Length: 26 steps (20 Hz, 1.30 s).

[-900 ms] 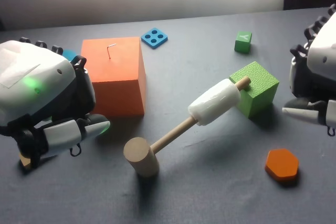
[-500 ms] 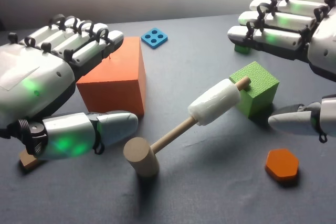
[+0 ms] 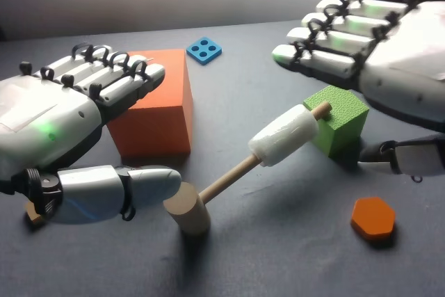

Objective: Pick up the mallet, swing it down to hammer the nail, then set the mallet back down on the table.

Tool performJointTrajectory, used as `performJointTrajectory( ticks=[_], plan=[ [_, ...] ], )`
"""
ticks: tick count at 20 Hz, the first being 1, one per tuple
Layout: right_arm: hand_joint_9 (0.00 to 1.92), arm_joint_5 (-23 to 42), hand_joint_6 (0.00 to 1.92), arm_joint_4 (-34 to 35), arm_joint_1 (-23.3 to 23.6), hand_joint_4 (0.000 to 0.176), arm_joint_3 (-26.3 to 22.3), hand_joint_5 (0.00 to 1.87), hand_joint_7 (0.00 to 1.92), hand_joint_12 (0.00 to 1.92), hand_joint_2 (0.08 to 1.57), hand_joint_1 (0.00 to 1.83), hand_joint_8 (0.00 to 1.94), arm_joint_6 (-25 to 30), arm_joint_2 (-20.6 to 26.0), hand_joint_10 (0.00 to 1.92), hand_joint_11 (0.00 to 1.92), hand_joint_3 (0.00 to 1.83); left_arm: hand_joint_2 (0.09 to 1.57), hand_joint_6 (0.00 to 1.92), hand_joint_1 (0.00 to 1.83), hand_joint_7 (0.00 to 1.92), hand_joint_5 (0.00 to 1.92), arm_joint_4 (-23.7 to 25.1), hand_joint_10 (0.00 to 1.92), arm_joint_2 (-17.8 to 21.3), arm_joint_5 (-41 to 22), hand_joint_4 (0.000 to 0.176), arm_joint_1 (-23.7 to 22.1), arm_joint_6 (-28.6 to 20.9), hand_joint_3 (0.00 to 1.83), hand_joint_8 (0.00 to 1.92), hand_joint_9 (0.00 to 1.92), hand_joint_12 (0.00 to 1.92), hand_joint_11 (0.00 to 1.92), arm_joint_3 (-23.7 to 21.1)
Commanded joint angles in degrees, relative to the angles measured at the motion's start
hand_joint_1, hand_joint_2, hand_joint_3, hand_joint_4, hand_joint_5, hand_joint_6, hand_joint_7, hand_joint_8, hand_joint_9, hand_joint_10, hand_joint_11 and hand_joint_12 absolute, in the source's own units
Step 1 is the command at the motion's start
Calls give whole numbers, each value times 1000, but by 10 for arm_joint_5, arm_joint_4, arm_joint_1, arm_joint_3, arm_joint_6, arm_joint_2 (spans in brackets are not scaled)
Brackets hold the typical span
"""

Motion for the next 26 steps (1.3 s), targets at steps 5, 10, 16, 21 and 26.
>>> performJointTrajectory(
  ticks=[5,10,16,21,26],
  plan=[
    [0,106,0,225,17,0,7,0,0,0,1040,1246,0,-205,-59,0,0,3,1156,0,0,0,0,31,0,0,-25,0,-5,2,31,0,0,0,0,19],
    [0,139,0,419,32,0,38,0,0,0,1038,1254,0,-337,-115,0,0,3,1156,0,0,0,0,88,0,-13,-13,0,-6,-48,24,0,0,0,0,56],
    [0,159,0,441,27,0,107,0,0,0,982,1166,0,-362,-195,0,0,0,1163,0,0,0,0,147,0,-35,-31,0,35,-136,23,0,0,0,0,80],
    [0,158,0,452,10,0,164,0,0,0,1005,1260,0,-358,-254,0,0,0,1180,0,0,0,0,148,0,-51,-77,0,80,-161,25,0,0,0,0,88],
    [0,152,0,453,-3,0,199,0,0,0,988,1172,0,-343,-290,0,0,0,1170,0,0,0,0,148,0,-59,-81,0,83,-164,16,0,0,0,0,102]
  ],
)
